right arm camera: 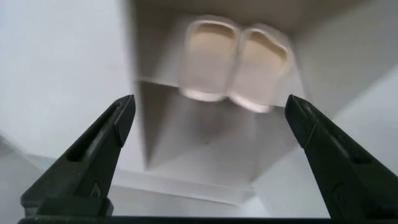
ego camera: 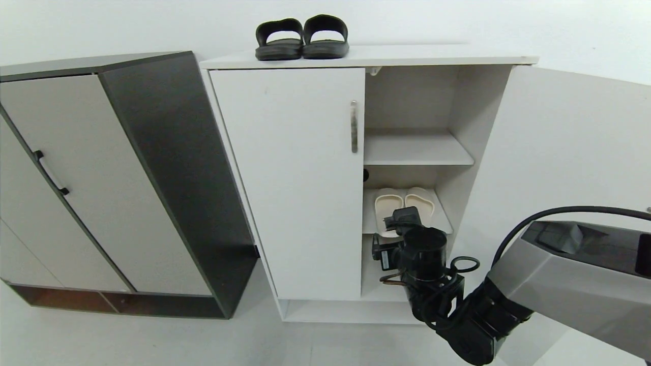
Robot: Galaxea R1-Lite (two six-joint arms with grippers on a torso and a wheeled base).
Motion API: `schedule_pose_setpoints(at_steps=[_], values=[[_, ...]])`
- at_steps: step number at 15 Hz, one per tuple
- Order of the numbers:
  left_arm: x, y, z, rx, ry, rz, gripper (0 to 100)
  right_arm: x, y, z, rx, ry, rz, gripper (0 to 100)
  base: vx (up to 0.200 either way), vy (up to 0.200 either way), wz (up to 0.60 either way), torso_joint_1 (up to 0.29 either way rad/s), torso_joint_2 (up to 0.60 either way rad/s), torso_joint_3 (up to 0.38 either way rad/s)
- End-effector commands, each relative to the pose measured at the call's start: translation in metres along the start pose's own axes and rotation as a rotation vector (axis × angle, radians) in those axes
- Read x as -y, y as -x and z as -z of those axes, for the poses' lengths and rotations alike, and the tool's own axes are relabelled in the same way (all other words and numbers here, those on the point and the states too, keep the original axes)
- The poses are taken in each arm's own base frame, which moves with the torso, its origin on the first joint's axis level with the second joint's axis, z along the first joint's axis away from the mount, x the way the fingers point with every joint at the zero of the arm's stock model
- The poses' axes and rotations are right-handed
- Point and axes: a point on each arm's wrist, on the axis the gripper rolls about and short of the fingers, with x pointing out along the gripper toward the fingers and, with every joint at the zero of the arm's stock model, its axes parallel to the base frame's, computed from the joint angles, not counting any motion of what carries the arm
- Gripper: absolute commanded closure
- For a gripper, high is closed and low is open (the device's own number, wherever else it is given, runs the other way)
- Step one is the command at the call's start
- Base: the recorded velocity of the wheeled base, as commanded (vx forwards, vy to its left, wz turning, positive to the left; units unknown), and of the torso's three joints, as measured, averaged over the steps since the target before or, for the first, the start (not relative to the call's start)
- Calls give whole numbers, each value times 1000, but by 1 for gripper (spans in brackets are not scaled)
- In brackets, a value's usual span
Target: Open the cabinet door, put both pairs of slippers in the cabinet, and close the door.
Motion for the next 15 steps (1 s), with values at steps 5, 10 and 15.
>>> schedule_pose_setpoints(at_steps=[5, 10, 15], values=[[0, 0, 0, 0, 1, -4, 100, 0, 0, 0, 20, -7, -18, 0, 0, 200, 0, 3, 2, 3], [0, 0, 0, 0, 2, -2, 100, 4, 0, 2, 43, 29, -40, 0, 0, 200, 0, 1, 3, 1], [0, 0, 0, 0, 4, -7, 100, 7, 0, 4, 74, 30, -40, 0, 0, 0, 0, 0, 0, 0]])
